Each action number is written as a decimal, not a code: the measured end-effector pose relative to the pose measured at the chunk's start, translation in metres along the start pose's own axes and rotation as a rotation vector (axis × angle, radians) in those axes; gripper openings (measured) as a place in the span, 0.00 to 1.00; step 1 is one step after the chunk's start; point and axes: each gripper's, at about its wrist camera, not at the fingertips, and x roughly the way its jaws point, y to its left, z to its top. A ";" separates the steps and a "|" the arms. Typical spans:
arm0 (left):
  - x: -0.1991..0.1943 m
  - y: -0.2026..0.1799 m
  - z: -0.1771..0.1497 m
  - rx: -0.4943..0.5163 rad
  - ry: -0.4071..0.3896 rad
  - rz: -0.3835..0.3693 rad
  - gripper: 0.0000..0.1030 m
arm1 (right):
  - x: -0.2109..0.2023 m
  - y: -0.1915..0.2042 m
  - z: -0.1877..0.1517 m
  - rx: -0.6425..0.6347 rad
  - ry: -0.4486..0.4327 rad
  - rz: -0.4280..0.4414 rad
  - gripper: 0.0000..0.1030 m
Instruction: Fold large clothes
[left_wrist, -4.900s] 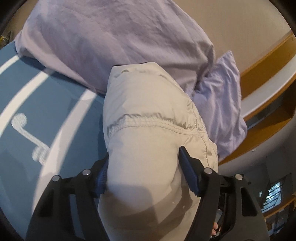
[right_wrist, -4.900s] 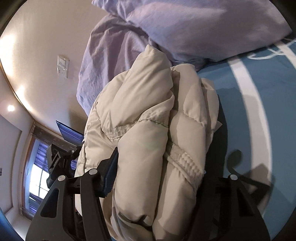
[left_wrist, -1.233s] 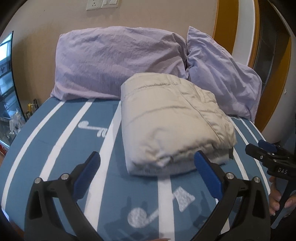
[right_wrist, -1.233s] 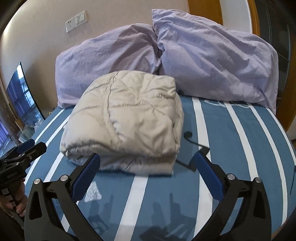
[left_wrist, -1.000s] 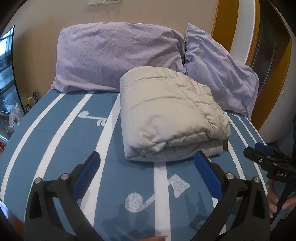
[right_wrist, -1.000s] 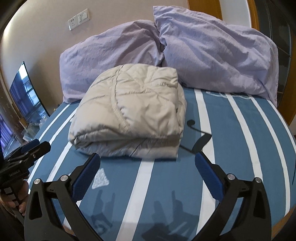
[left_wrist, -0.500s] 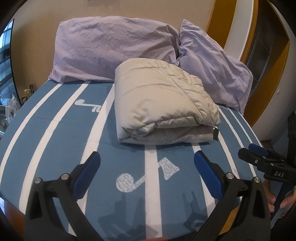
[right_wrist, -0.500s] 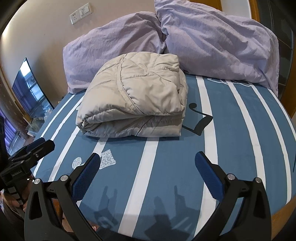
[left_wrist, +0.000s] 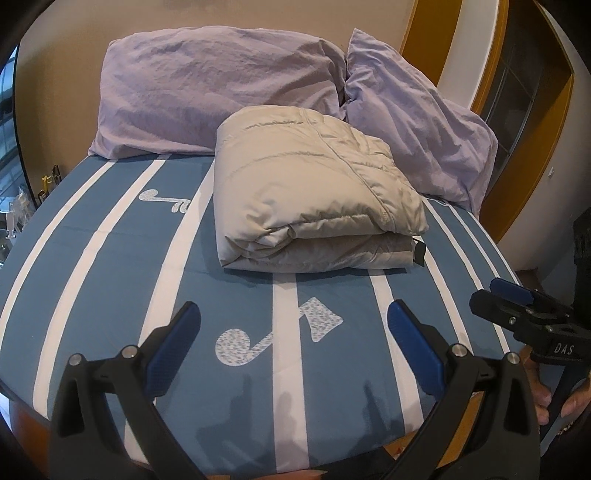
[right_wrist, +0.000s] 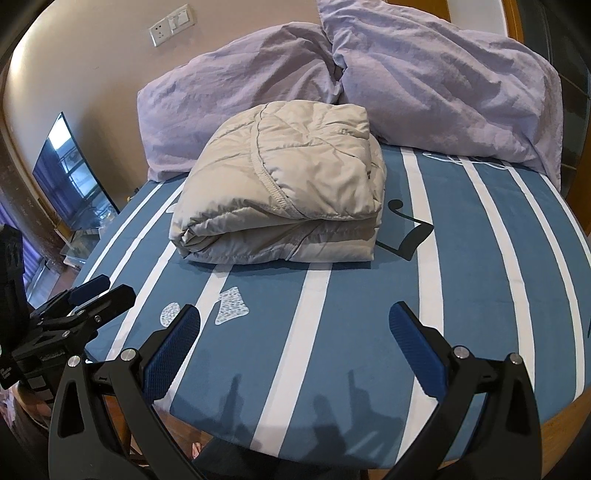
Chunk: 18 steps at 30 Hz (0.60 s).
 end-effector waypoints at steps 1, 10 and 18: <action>0.000 0.000 0.000 -0.001 0.000 0.000 0.98 | -0.001 0.000 0.000 0.000 -0.001 0.001 0.99; -0.004 -0.005 0.000 0.002 -0.005 -0.006 0.98 | -0.003 0.001 -0.001 0.000 -0.005 0.007 0.99; -0.004 -0.007 0.001 0.003 -0.005 -0.008 0.98 | -0.003 0.002 -0.001 0.004 -0.006 0.009 0.99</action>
